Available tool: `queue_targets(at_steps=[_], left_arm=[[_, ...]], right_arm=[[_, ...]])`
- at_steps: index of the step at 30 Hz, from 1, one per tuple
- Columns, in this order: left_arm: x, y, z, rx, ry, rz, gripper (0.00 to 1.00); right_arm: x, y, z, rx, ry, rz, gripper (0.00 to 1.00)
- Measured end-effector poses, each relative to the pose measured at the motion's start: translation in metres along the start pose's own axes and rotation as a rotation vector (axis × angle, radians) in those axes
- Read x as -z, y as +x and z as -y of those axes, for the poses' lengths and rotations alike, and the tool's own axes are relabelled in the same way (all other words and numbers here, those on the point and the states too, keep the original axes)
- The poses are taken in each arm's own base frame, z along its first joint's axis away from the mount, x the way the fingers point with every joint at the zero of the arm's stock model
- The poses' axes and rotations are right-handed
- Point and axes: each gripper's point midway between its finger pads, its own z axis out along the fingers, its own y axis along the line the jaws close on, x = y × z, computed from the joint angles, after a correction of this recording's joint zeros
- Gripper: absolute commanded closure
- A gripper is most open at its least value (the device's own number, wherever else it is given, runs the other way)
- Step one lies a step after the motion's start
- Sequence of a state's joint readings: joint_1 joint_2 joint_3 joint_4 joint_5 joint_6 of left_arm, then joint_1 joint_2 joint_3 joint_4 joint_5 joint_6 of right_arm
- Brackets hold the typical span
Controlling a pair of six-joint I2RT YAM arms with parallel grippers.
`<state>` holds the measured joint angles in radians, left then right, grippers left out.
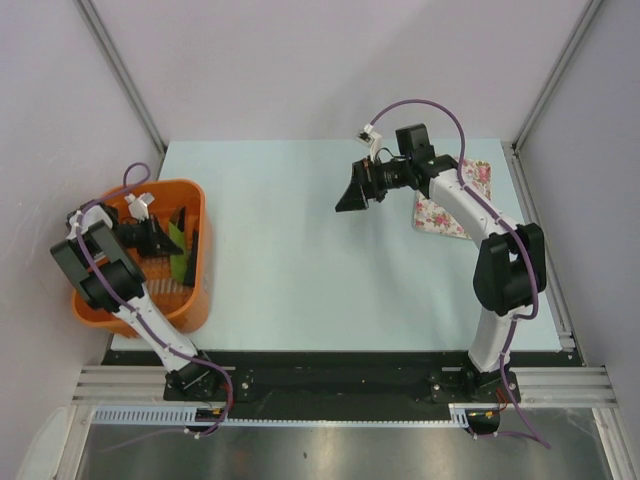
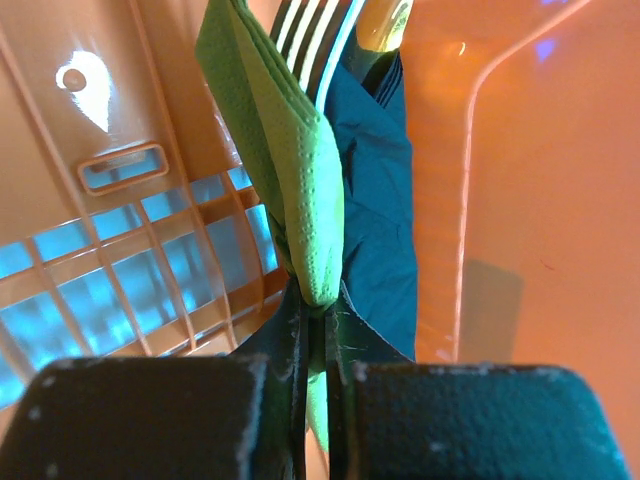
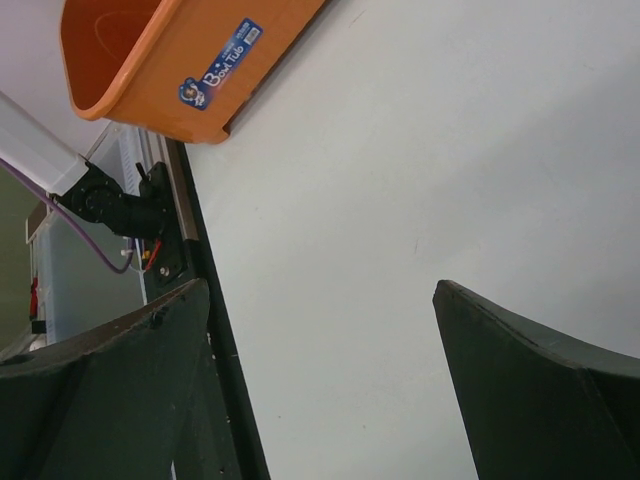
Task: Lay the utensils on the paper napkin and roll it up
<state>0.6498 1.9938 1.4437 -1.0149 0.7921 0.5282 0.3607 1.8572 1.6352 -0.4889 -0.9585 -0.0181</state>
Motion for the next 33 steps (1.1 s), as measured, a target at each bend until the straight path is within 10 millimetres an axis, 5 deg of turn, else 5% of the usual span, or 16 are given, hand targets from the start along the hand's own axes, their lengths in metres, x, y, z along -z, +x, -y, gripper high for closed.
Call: queue_targets(at_steps=[33], left_arm=[[-0.004, 0.009, 0.01, 0.03, 0.034, -0.06, 1.0]], right_arm=[[-0.007, 0.001, 0.007, -0.044, 0.015, -0.013, 0.0]])
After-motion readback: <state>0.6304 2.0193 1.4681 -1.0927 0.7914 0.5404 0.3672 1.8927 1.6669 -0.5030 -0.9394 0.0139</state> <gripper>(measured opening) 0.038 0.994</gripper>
